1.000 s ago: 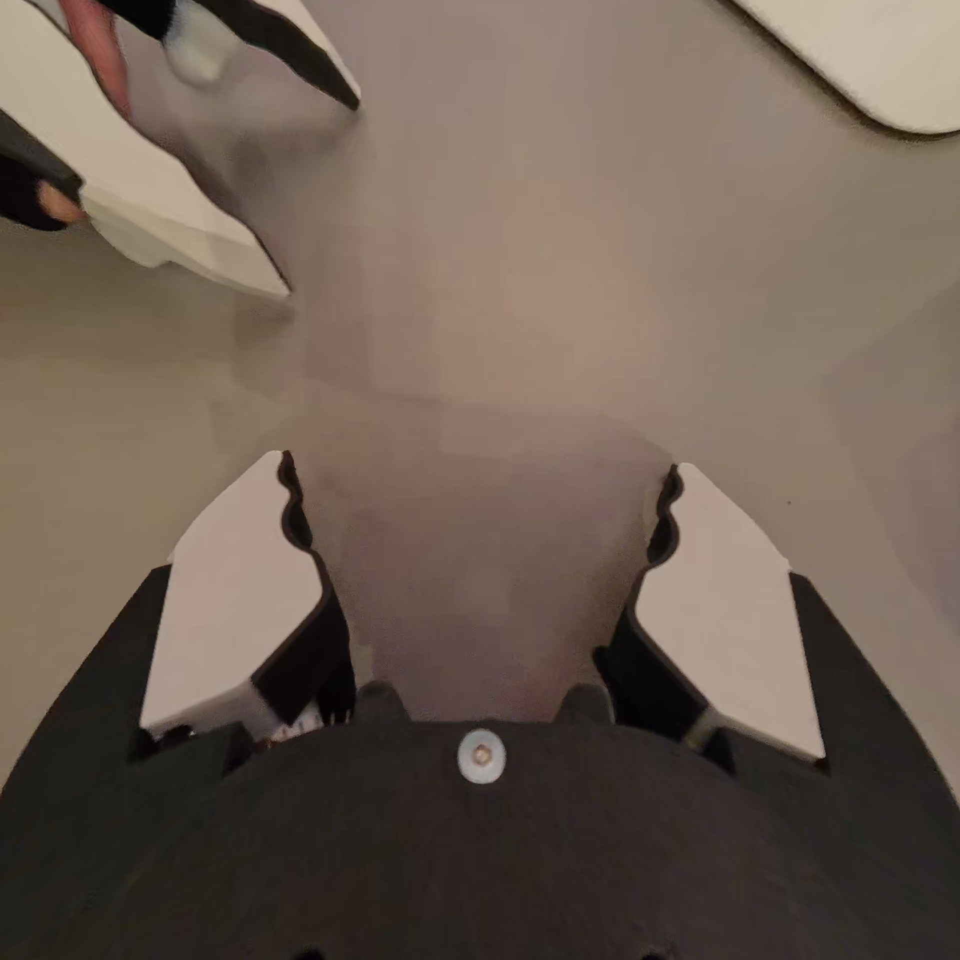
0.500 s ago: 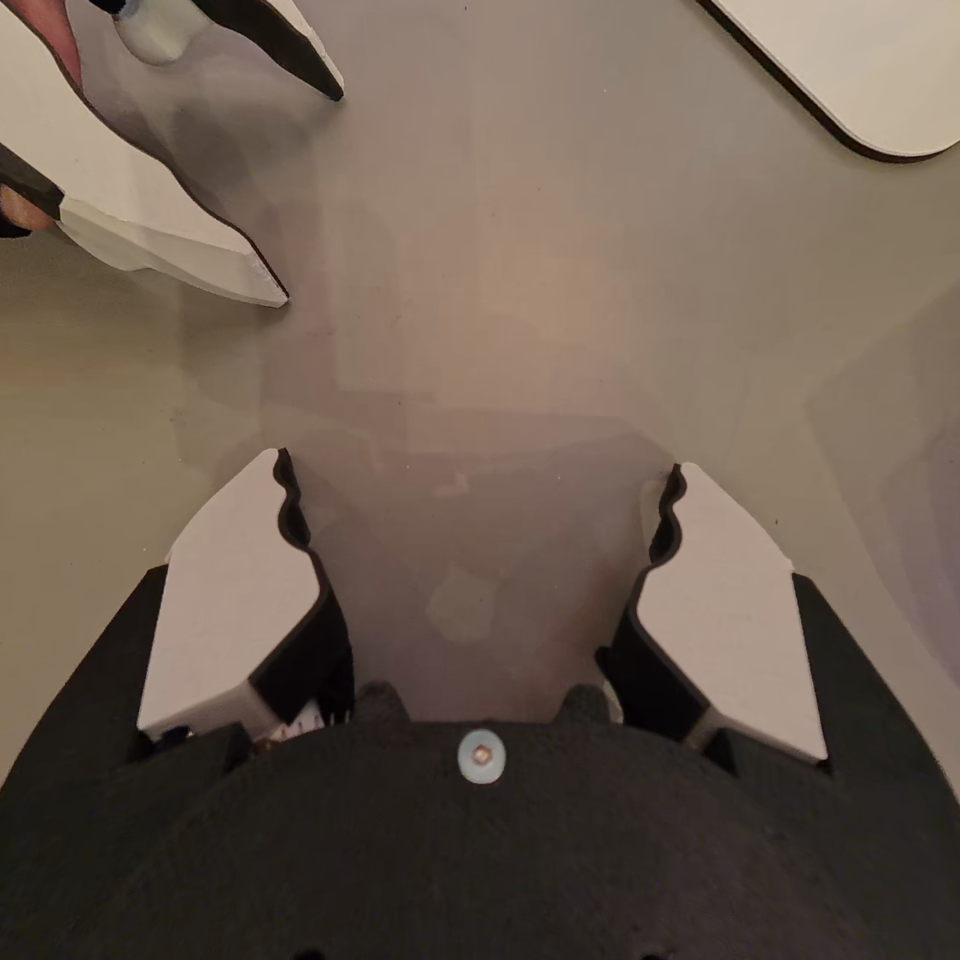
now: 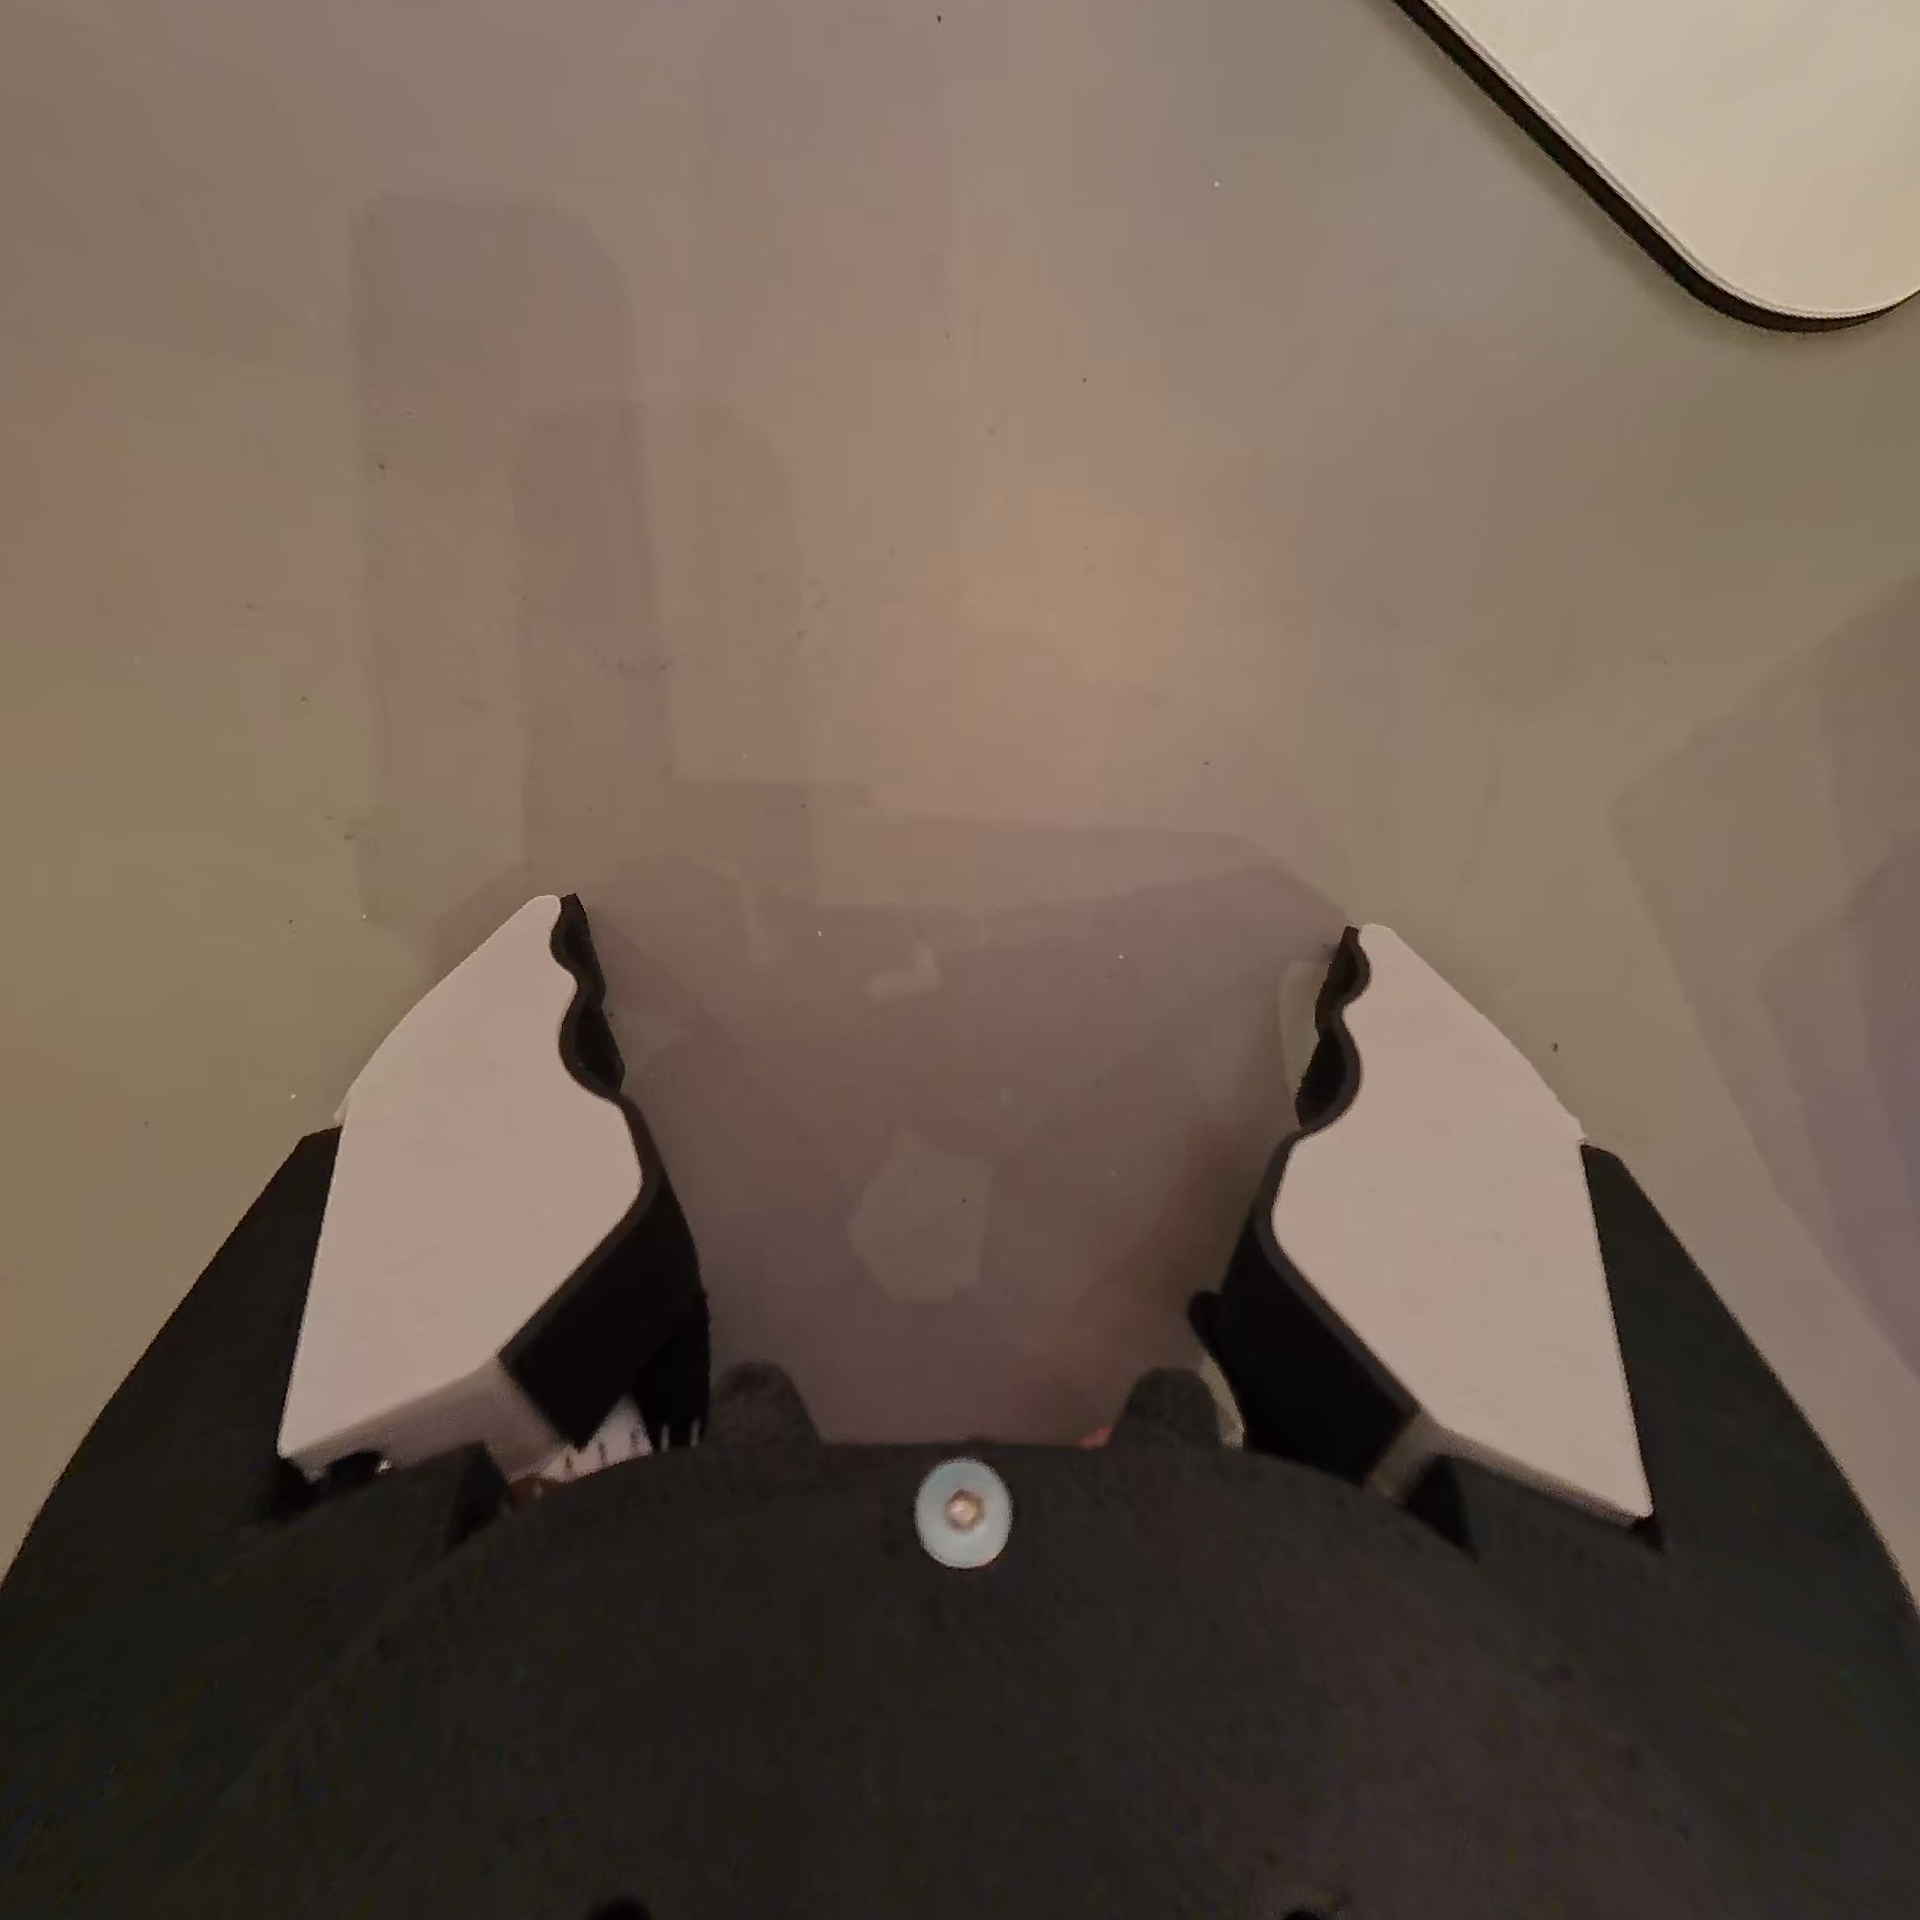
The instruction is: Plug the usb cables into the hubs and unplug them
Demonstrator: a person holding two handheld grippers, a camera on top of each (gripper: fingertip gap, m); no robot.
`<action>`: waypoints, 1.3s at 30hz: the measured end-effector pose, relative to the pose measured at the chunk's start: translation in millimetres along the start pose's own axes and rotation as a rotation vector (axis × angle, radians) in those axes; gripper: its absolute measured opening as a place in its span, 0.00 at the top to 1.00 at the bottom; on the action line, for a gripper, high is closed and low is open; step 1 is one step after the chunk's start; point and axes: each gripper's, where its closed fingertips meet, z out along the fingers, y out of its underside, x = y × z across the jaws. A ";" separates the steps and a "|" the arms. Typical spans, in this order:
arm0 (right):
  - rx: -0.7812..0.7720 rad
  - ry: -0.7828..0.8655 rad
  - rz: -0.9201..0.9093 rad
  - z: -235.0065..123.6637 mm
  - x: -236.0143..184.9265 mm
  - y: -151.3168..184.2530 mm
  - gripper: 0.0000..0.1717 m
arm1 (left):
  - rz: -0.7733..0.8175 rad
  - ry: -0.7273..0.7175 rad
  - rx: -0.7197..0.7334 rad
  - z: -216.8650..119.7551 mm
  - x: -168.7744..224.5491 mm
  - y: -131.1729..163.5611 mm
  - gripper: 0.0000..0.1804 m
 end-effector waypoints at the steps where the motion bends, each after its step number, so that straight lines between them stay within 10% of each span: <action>1: 0.000 0.000 0.000 0.1 0.0 -0.1 0.26 | -0.056 -0.006 -0.054 6.0 -22.2 1.6 0.60; 8: 0.000 0.000 0.000 0.1 0.0 -0.2 0.26 | -0.315 -0.064 -0.255 79.8 -110.5 13.3 0.42; 20: 0.003 -0.008 -0.007 0.2 -1.5 -0.7 0.27 | -0.501 -0.234 -0.621 144.6 -174.2 56.6 0.52; 22: 0.003 -0.009 -0.008 0.2 -1.6 -0.8 0.27 | -0.491 -0.226 -0.608 148.9 -177.9 51.3 0.65; 39: 0.006 -0.015 -0.015 0.0 -3.2 -1.4 0.29 | -0.339 -0.255 -0.344 131.0 -179.8 13.8 0.71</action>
